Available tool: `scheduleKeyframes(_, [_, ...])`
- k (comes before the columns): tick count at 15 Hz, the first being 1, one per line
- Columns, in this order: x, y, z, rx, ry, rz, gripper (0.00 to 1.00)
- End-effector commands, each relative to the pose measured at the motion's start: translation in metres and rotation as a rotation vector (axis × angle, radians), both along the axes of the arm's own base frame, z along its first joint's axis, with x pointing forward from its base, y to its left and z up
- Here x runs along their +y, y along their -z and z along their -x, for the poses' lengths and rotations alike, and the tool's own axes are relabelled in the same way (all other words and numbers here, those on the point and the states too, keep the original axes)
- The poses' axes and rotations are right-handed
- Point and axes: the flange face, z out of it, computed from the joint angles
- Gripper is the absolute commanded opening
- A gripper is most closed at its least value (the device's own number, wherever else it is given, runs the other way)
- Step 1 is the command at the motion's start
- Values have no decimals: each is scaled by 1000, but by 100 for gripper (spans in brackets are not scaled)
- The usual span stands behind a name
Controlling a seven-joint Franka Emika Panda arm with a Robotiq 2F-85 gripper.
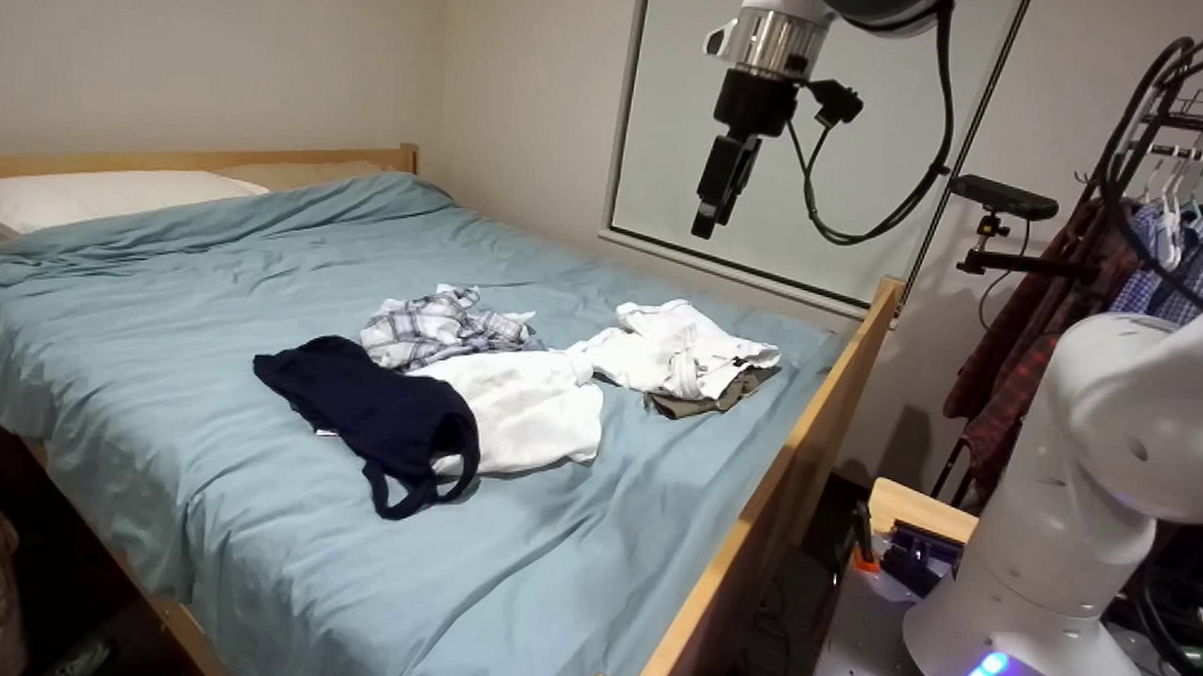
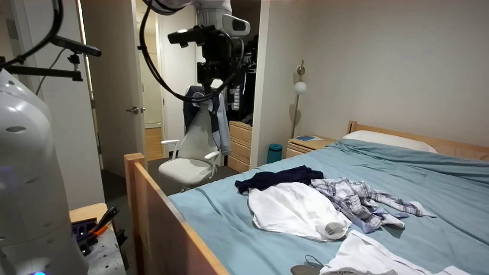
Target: Fold the dark blue vest in half from top to bottom
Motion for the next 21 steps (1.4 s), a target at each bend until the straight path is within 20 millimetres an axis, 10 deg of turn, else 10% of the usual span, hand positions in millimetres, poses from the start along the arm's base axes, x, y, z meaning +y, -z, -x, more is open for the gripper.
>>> scheduleKeyframes(1, [6,6,-58,-25,-80,-8,100])
scheduleKeyframes(12, [102,60,-196,-45,-358,8,100])
scheduleKeyframes(21, [115,71,-212,-34,-327,-1,100])
